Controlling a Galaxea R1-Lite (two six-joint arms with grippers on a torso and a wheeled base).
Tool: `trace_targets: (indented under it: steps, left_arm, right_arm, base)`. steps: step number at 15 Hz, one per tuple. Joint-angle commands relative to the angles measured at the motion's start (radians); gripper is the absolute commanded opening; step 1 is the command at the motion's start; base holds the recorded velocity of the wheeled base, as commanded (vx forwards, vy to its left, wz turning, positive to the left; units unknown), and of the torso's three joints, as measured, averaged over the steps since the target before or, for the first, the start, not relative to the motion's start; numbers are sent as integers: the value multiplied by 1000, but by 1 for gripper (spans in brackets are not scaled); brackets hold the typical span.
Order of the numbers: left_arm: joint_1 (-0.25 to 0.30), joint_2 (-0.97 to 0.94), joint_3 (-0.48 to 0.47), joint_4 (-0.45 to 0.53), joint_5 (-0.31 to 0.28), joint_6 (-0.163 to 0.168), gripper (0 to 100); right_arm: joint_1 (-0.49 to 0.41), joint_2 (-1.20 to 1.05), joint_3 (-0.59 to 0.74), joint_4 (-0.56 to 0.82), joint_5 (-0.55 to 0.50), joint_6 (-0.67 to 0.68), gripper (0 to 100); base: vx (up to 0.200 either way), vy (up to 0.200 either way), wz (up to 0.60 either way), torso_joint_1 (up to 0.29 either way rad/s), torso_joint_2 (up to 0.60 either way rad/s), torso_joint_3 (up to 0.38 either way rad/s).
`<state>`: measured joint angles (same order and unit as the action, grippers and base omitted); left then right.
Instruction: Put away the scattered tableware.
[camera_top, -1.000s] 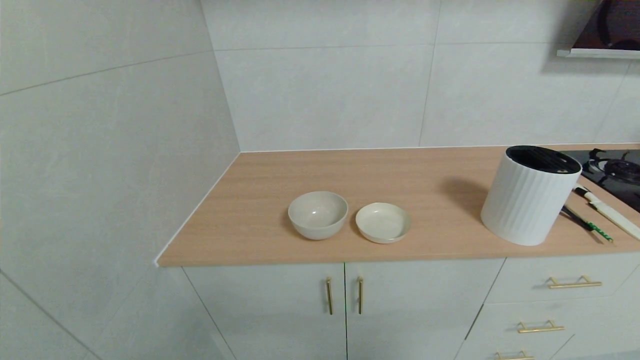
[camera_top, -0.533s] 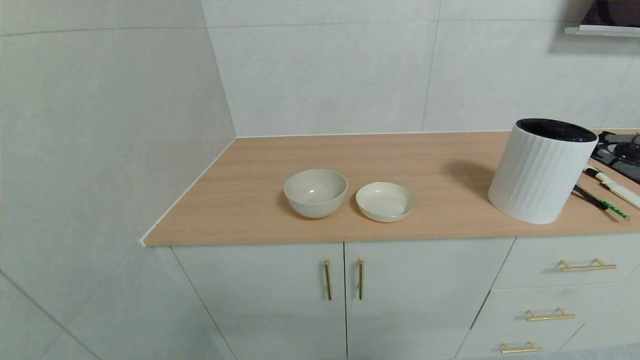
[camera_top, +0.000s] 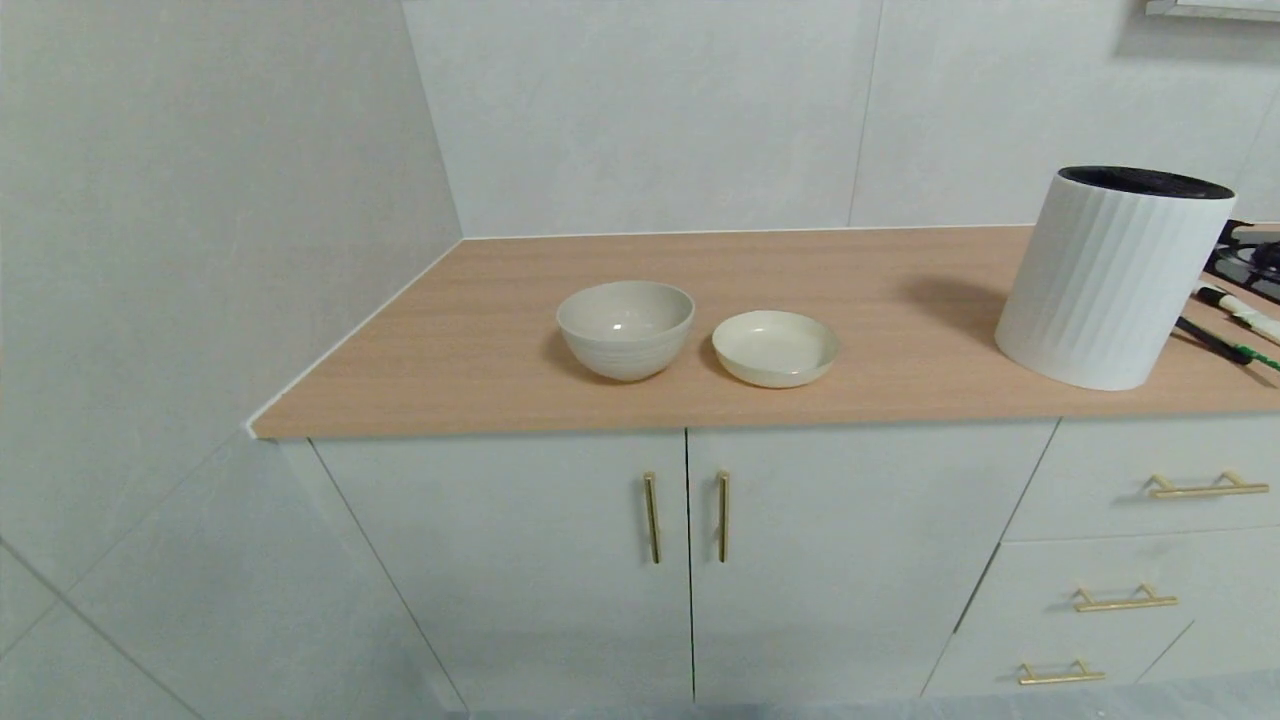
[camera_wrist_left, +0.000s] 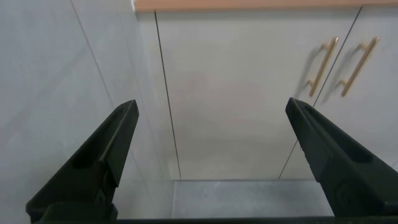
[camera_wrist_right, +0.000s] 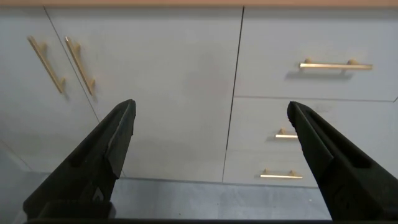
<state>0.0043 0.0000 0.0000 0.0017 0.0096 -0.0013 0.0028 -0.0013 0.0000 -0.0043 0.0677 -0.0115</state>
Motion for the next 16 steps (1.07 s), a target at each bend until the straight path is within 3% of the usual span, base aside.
trace_targets:
  steps: [1,13,16]
  left_arm:
    - [0,0,0,0,1,0,100]
    - [0,0,0,0,1,0,100]
    - [0,0,0,0,0,0,100]
  right_arm:
    - [0,1,0,0,0,-1,100]
    - [0,1,0,0,0,-1,100]
    - [0,1,0,0,0,-1,100]
  base:
    - [0,0,0,-178,476,300]
    - [0,0,0,-141,452,308]
    - [0,0,0,-28,129,90]
